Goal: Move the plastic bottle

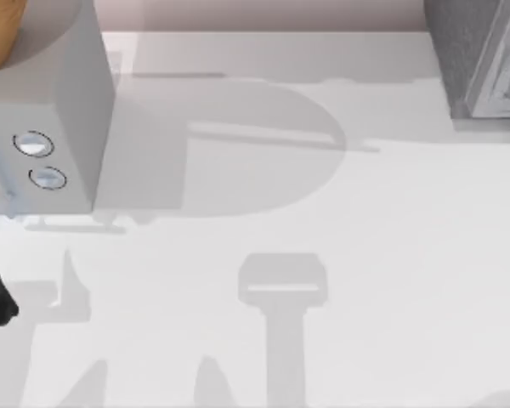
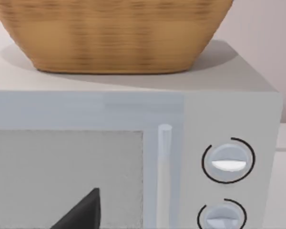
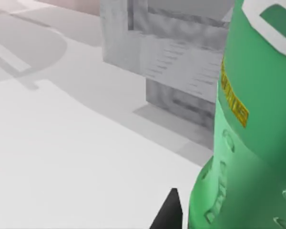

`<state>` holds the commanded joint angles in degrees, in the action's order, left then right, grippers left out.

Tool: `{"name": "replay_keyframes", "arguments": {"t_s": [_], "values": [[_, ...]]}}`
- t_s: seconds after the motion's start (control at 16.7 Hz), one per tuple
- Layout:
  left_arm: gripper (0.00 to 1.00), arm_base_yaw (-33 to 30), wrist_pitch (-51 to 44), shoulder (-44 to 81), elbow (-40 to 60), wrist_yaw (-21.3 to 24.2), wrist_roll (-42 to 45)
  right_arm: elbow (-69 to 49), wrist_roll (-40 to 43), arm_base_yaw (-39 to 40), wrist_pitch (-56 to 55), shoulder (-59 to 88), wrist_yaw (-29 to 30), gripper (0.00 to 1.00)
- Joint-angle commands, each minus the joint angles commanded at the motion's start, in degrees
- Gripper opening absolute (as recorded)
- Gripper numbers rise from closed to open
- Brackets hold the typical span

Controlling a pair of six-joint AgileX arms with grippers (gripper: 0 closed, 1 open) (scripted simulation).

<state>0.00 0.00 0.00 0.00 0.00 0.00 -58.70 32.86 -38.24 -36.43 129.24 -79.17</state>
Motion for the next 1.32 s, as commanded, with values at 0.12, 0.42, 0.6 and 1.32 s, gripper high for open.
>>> {"name": "replay_keyframes", "arguments": {"t_s": [0.12,0.42,0.6,1.32], "values": [[1.0,0.0,0.0,0.0,0.0,0.0,0.0,0.6,-2.5,0.5,-3.3,0.1,0.0,0.0],[1.0,0.0,0.0,0.0,0.0,0.0,0.0,0.8,-3.2,0.6,-4.3,0.1,0.0,0.0],[1.0,0.0,0.0,0.0,0.0,0.0,0.0,0.8,-3.2,0.6,-4.3,0.1,0.0,0.15],[1.0,0.0,0.0,0.0,0.0,0.0,0.0,0.8,-3.2,0.6,-4.3,0.1,0.0,1.0]]}}
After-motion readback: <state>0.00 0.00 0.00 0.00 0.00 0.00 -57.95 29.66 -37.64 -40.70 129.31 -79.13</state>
